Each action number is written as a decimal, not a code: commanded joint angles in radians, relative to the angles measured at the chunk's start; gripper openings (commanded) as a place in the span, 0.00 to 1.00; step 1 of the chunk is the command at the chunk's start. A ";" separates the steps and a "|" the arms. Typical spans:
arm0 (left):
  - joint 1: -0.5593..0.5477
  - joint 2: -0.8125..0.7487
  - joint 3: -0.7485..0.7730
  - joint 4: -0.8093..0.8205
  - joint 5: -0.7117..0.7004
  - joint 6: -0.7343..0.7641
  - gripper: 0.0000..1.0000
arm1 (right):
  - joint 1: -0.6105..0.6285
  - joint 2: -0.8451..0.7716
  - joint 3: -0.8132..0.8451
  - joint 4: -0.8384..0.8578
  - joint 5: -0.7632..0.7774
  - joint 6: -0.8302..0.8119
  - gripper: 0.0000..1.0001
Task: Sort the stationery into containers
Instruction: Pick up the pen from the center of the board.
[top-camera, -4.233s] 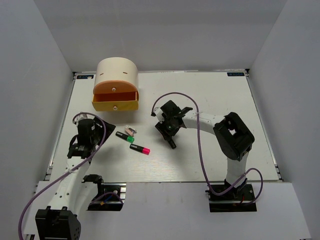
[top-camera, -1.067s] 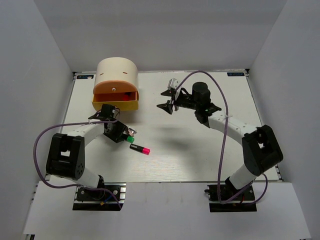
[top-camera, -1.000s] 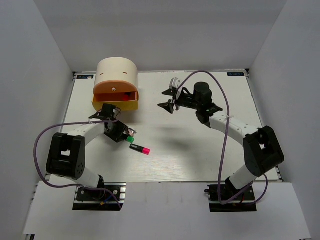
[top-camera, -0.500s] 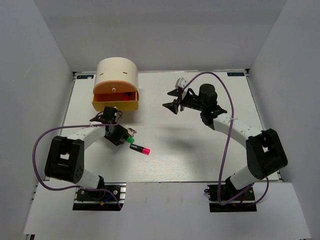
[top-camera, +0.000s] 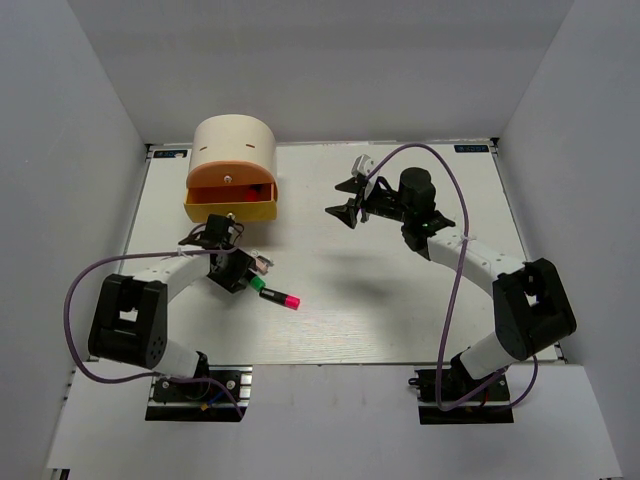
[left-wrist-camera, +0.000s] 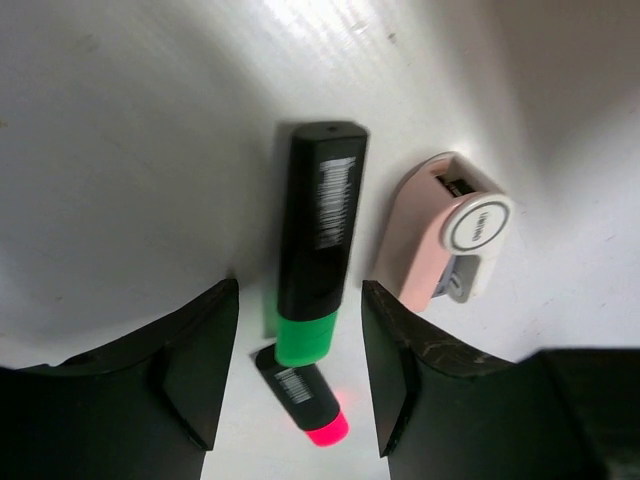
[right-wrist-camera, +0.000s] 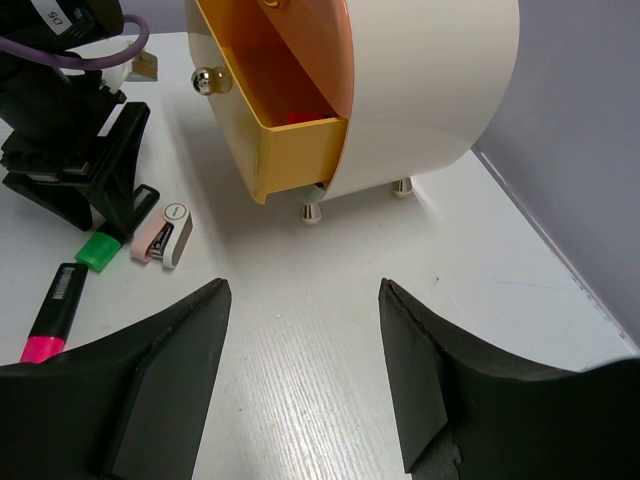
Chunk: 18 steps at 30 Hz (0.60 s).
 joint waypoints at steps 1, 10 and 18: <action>-0.004 0.019 0.036 0.020 -0.030 -0.004 0.63 | -0.003 -0.039 -0.014 0.038 -0.015 -0.004 0.67; -0.004 0.093 0.081 -0.037 -0.030 0.035 0.64 | -0.006 -0.048 -0.027 0.037 -0.010 -0.004 0.67; -0.004 0.111 0.079 -0.085 -0.050 0.075 0.57 | -0.010 -0.051 -0.030 0.046 -0.012 0.002 0.67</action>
